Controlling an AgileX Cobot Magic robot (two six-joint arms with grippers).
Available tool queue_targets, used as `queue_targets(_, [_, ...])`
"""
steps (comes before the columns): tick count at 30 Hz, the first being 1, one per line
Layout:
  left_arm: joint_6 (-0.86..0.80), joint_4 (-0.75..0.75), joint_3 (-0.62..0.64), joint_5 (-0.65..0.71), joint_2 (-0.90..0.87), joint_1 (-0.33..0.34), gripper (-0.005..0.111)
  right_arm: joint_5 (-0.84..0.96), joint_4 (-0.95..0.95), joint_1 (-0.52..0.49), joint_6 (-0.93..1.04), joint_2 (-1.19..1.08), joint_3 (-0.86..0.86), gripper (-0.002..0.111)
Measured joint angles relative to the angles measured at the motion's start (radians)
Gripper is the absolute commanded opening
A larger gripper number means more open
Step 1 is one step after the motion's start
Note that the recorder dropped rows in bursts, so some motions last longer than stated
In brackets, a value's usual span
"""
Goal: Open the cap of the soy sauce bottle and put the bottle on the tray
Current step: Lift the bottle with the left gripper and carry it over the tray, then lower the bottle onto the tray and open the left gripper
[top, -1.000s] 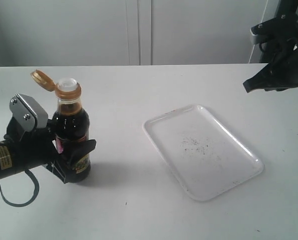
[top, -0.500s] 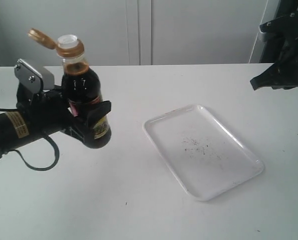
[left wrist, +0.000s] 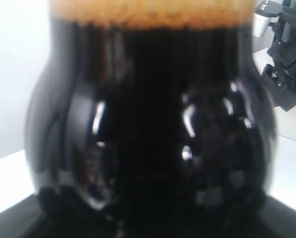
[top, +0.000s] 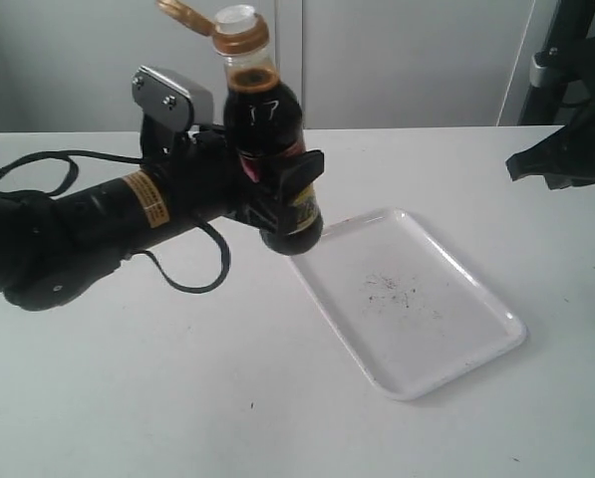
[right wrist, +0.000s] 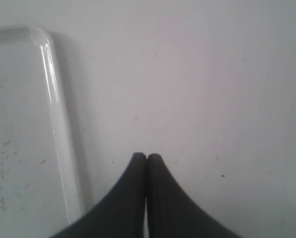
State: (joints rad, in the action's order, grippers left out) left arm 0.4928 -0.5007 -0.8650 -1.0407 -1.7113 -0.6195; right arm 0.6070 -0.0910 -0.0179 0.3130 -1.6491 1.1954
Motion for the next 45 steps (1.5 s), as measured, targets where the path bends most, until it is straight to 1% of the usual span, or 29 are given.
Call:
queue_targets(8, [0.002,0.032,-0.135,0.033,-0.146,-0.077,0.000,0.003,-0.005,0.000,0.000,-0.002,0.000,0.000])
queue_targets(11, [0.002,0.032,-0.193,0.057,-0.197,-0.092,0.000,-0.003,-0.013,0.000,0.000,-0.005,0.000,0.000])
queue_targets(14, [0.002,0.032,-0.269,0.126,-0.258,-0.114,0.000,-0.017,-0.026,0.000,0.002,-0.018,0.000,0.000])
queue_targets(19, [0.002,0.029,-0.374,0.200,-0.333,-0.147,0.000,-0.034,-0.036,0.000,0.002,-0.052,0.000,0.000])
queue_targets(24, [0.002,0.029,-0.448,0.201,-0.388,-0.157,0.000,-0.045,-0.042,0.000,0.002,-0.080,0.000,0.000])
queue_targets(30, [0.002,0.029,-0.455,0.211,-0.422,-0.157,0.000,-0.055,-0.046,0.000,0.002,-0.080,0.000,0.000])
queue_targets(36, [0.000,0.029,-0.458,0.165,-0.459,-0.157,0.000,-0.057,-0.046,0.000,0.002,-0.080,0.000,0.000])
queue_targets(42, [0.000,0.029,-0.458,0.162,-0.464,-0.157,0.000,-0.060,-0.046,0.000,0.002,-0.081,0.000,0.000])
queue_targets(44, [0.000,0.022,-0.458,0.164,-0.464,-0.157,0.003,-0.060,-0.046,0.000,0.002,-0.081,0.000,0.000])
queue_targets(45, [0.000,0.016,-0.459,0.164,-0.464,-0.157,0.007,-0.060,-0.046,0.000,0.002,-0.082,0.000,0.000])
